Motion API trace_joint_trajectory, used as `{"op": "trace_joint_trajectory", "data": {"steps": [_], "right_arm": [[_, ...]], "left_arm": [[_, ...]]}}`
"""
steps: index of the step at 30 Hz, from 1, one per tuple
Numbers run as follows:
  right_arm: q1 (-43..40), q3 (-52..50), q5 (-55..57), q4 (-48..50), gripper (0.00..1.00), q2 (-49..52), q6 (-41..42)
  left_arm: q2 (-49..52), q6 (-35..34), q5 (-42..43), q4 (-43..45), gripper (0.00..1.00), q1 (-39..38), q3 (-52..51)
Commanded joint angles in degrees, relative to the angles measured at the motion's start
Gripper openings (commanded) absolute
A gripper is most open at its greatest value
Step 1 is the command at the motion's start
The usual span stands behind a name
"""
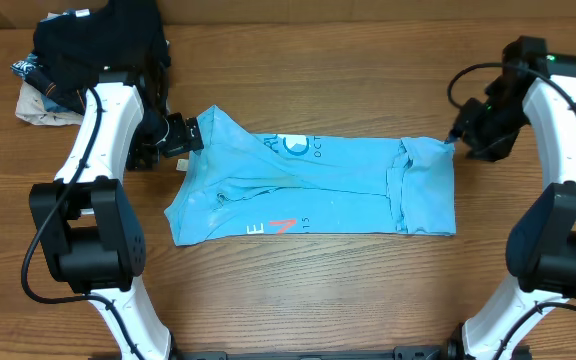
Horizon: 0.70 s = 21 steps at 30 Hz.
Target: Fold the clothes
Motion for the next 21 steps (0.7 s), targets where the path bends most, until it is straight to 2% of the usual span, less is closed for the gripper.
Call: {"op": "trace_joint_trajectory", "data": {"steps": [1,5,9,12,18,21], "right_arm": [[2.54,-6.64,-2.21,2.45,0.36,-0.98,-0.9],[4.33,-14.99,-4.33,13.33,0.36,-0.98,-0.44],[4.9,-22.16,-8.33,25.62,0.31,-0.94,1.09],[4.9,-25.24,-11.78,31.36,0.28,-0.94,1.01],[4.85,-24.59,-14.4,29.18,0.17,-1.79,0.57],[4.35,-22.23,-14.32,25.33,0.18,-3.72,0.33]], "left_arm": [[0.26,-0.35,0.26,0.17,1.0,-0.79,0.48],[0.26,-0.35,0.26,0.35,1.0,-0.81,0.48],[0.26,-0.33,0.26,0.26,1.0,-0.83,0.48],[0.26,-0.33,0.26,0.2,1.0,-0.83,0.48],[0.26,-0.33,0.24,0.26,1.0,-0.83,0.48],[0.26,-0.33,0.22,0.28,1.0,-0.81,0.48]]}}
